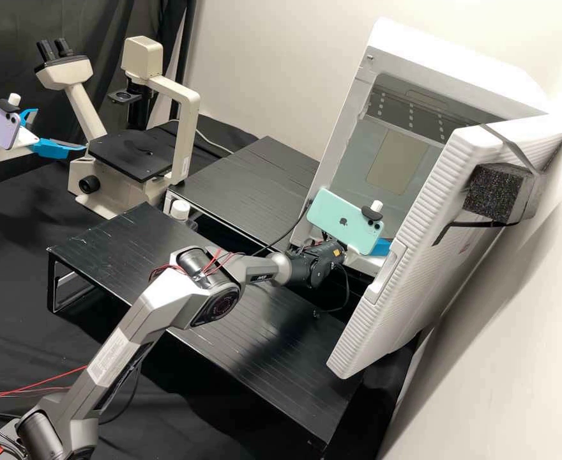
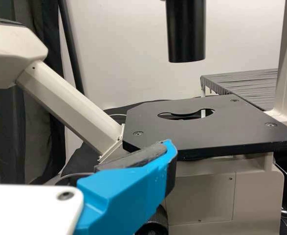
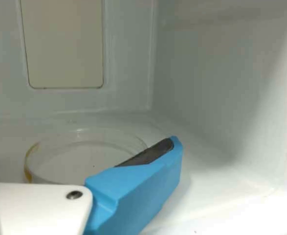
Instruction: Take out the petri dish and place it under the microscope.
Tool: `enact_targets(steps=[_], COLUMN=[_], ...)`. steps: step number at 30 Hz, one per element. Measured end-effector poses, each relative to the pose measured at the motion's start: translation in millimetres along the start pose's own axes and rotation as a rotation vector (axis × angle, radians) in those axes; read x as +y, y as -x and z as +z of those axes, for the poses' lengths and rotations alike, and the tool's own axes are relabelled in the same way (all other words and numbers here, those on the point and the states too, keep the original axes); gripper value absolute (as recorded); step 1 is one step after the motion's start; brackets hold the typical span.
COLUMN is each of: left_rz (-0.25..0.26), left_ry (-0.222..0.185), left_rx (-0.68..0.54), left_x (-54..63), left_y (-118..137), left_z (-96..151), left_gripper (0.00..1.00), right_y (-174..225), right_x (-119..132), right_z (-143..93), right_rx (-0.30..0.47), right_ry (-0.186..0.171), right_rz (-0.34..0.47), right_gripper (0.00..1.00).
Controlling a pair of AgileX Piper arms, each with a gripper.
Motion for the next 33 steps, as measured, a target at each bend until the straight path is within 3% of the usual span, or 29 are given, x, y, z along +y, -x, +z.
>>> enact_targets(steps=[4, 7, 11, 12, 13, 14, 15, 16, 17, 19, 33], left_rz=[0.000, 0.000, 0.000, 0.000, 0.000, 0.000, 0.000, 0.000, 0.000, 0.000, 0.000], left_ry=[0.000, 0.000, 0.000, 0.000, 0.000, 0.000, 0.000, 0.000, 0.000, 0.000, 0.000], left_rx=[0.000, 0.000, 0.000, 0.000, 0.000, 0.000, 0.000, 0.000, 0.000, 0.000, 0.000], left_x=[0.0, 0.0, 0.0, 0.0, 0.0, 0.0, 0.0, 0.0, 0.0, 0.0, 0.0], left_y=[0, 0, 0, 0, 0, 0, 0, 0, 0, 0, 0], left_z=[0, 0, 0, 0, 0, 0, 0, 0, 0, 0, 0], left_gripper=[1.00, 1.00, 1.00, 1.00, 1.00, 1.00, 1.00, 1.00, 1.00, 1.00, 1.00], right_y=[3, 5, 4, 3, 3, 2, 1, 0, -1, -4, -14], right_x=[8, 17, 29, 31, 33, 34, 35, 35, 36, 36, 28], right_z=[1, 0, -2, -3, -3, -3, -4, -4, -5, -4, -5], right_rx=[-0.048, -0.085, -0.128, -0.138, -0.151, -0.157, -0.157, -0.158, -0.156, -0.153, -0.140], right_ry=[0.023, 0.001, 0.018, -0.008, 0.013, 0.009, -0.024, 0.003, -0.010, 0.010, 0.009], right_rz=[0.004, 0.013, 0.024, 0.028, 0.021, 0.019, 0.023, 0.017, 0.014, 0.016, -0.021], right_gripper=[1.00, 1.00, 1.00, 1.00, 1.00, 1.00, 1.00, 1.00, 1.00, 1.00, 1.00])
